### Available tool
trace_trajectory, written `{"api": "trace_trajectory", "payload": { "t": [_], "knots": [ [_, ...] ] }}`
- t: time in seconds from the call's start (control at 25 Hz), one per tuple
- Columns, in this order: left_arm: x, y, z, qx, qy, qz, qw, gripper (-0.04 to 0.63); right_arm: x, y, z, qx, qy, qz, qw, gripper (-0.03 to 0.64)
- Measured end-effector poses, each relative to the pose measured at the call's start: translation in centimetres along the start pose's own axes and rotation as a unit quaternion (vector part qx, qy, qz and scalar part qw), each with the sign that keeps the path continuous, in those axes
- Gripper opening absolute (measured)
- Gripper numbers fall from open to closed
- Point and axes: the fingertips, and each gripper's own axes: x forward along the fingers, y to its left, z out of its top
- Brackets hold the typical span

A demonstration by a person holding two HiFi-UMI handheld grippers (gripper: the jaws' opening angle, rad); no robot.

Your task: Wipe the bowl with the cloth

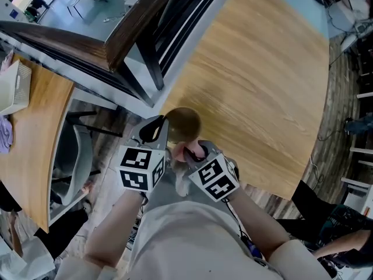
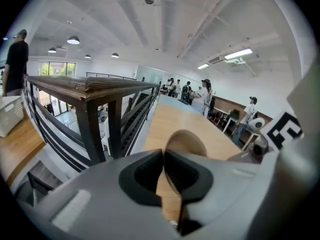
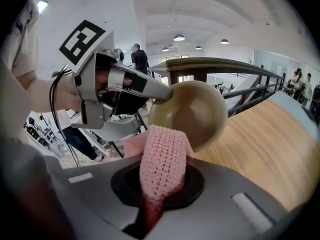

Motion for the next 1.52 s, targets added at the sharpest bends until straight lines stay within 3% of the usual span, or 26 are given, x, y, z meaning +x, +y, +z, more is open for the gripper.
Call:
{"api": "trace_trajectory", "payload": {
  "t": [0.28,0.44,0.8,1.2,1.52],
  "knots": [
    [0.4,-0.2,-0.1,-0.04,-0.002,-0.005,0.9992,0.02,0.7,0.9,0.6,0.074,-0.03,0.015,0.997,0.014],
    [0.4,0.0,-0.5,-0.04,0.005,-0.005,0.9992,0.018,1.0,0.2,0.1,0.118,-0.036,0.018,0.992,0.014],
    [0.1,0.2,-1.4,-0.012,0.019,-0.007,0.9997,0.014,0.2,-2.7,-1.4,0.138,-0.032,-0.01,0.99,0.015],
    [-0.3,-0.2,-2.5,0.053,0.049,-0.011,0.9973,0.012,-1.9,-5.8,-1.2,0.13,-0.038,-0.05,0.99,0.015],
    [0.1,-1.5,-3.7,0.12,0.082,-0.025,0.9891,0.012,-2.7,-7.4,-0.3,0.186,-0.071,-0.051,0.979,0.015]
  ]
}}
